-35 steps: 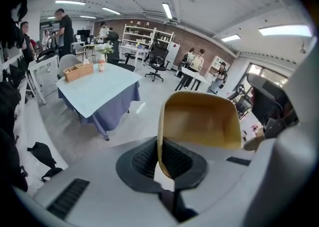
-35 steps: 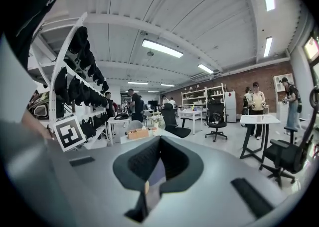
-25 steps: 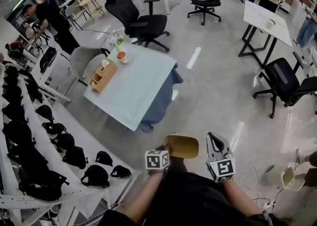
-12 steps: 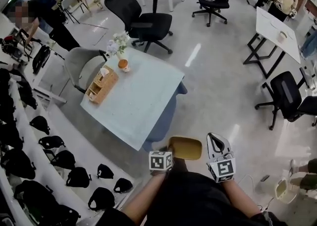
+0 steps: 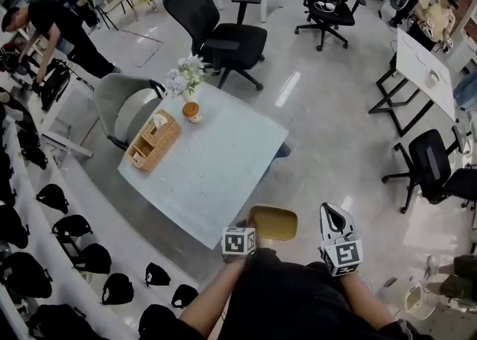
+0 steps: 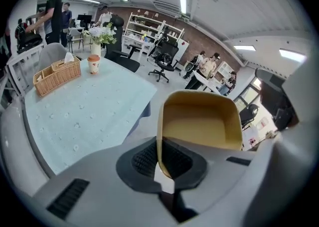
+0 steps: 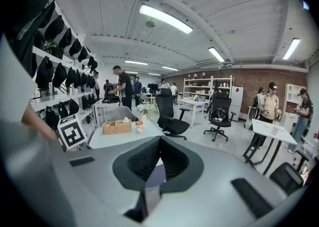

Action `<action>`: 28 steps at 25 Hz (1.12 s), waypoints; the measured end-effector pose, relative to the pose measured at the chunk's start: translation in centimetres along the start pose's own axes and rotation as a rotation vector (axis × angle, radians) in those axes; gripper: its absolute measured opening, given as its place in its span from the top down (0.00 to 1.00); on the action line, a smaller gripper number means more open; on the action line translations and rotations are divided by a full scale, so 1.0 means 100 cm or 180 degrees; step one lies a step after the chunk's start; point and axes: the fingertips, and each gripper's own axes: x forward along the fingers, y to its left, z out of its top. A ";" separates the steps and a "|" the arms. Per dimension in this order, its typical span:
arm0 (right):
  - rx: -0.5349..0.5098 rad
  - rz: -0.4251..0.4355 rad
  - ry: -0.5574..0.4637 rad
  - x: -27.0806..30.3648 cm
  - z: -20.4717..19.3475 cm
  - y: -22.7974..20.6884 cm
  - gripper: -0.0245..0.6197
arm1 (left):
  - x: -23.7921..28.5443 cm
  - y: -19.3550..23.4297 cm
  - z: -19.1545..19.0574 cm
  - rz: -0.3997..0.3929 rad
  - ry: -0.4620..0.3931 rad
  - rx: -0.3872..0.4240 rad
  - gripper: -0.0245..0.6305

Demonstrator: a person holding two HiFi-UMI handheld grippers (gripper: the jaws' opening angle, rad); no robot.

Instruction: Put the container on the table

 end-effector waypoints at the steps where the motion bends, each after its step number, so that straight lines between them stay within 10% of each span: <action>1: 0.0000 0.0018 0.0002 0.006 0.001 0.001 0.96 | 0.000 0.007 0.008 0.0012 -0.0028 0.0004 0.95; 13: 0.0107 0.0396 -0.0017 0.076 0.023 0.009 0.96 | -0.004 0.060 0.026 0.0362 -0.0140 -0.0494 0.95; 28: -0.0467 0.1785 -0.0278 0.274 0.110 -0.003 0.96 | 0.014 0.091 0.113 0.1045 -0.0484 -0.1691 0.95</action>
